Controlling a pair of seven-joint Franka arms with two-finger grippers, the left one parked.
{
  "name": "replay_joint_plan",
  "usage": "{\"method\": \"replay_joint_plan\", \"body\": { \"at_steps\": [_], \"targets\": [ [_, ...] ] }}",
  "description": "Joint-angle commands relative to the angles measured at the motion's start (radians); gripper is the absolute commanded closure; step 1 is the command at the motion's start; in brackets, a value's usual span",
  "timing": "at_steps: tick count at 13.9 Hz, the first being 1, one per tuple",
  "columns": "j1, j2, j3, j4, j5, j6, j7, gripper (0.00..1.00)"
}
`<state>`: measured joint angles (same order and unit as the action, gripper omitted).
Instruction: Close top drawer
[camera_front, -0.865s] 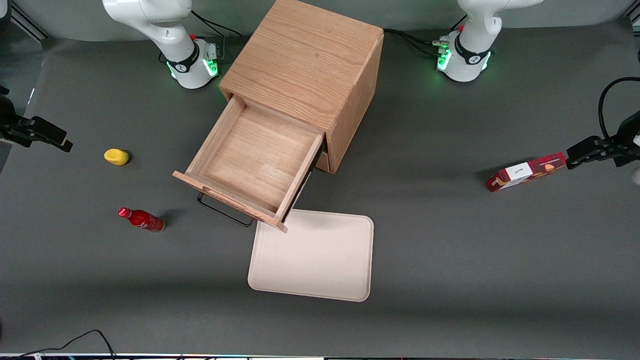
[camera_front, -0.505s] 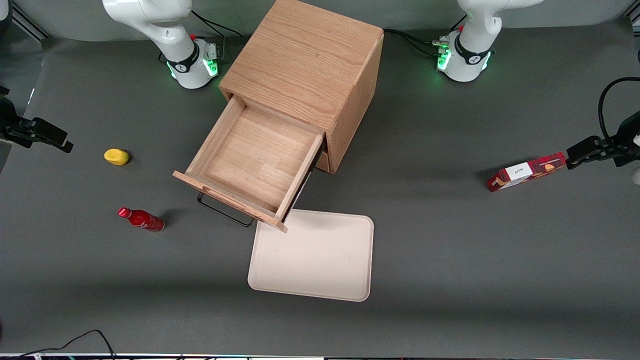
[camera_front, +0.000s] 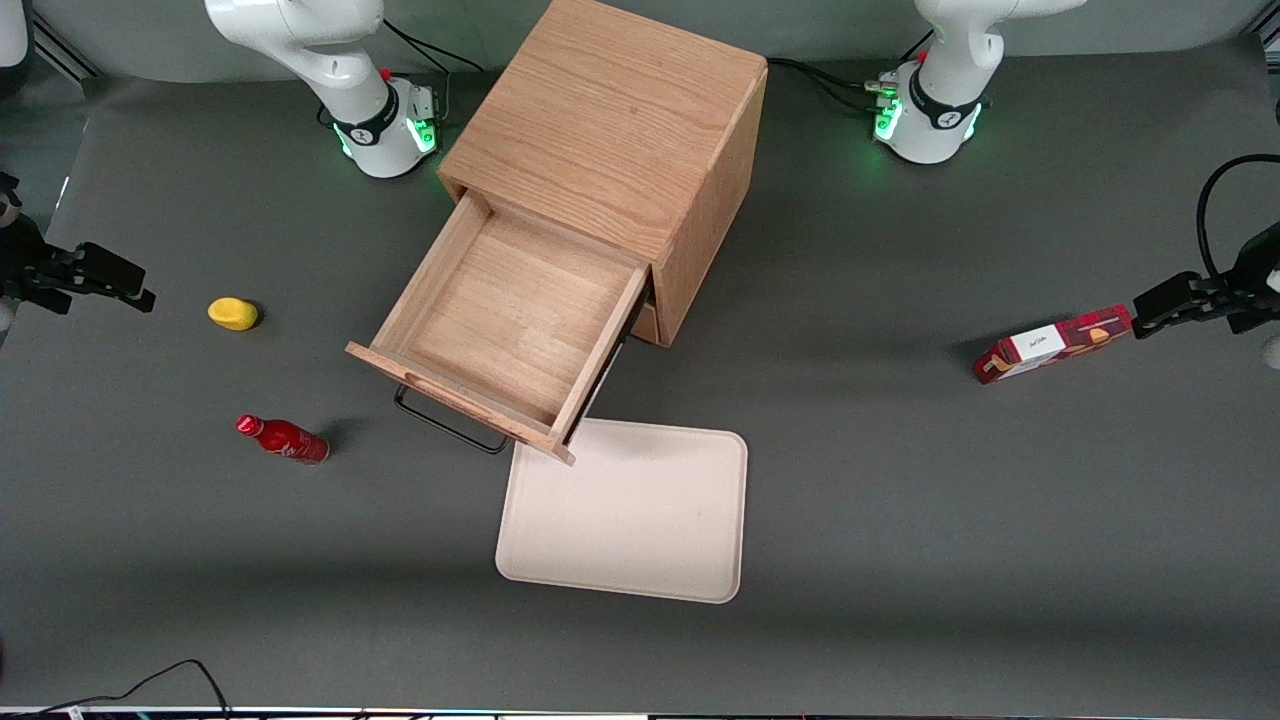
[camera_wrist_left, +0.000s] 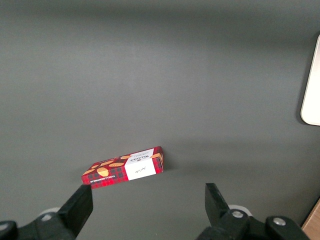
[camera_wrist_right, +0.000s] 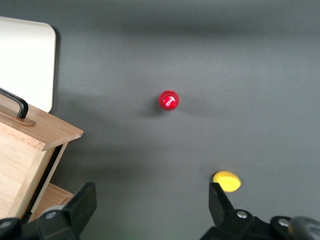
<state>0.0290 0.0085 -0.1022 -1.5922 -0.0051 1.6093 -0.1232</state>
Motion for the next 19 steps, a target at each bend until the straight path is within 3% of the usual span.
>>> {"method": "replay_joint_plan", "body": {
  "at_steps": [1, 4, 9, 13, 17, 19],
  "targets": [
    [-0.003, 0.106, 0.031, 0.127, 0.028, -0.023, -0.105, 0.0],
    [-0.003, 0.209, 0.071, 0.224, 0.068, -0.074, -0.225, 0.0],
    [-0.012, 0.349, 0.099, 0.324, 0.214, -0.115, -0.429, 0.0],
    [-0.012, 0.465, 0.134, 0.405, 0.254, -0.175, -0.669, 0.0],
    [-0.014, 0.553, 0.19, 0.46, 0.261, -0.178, -0.685, 0.0],
    [-0.011, 0.59, 0.196, 0.492, 0.296, -0.178, -0.678, 0.0]
  ]
}}
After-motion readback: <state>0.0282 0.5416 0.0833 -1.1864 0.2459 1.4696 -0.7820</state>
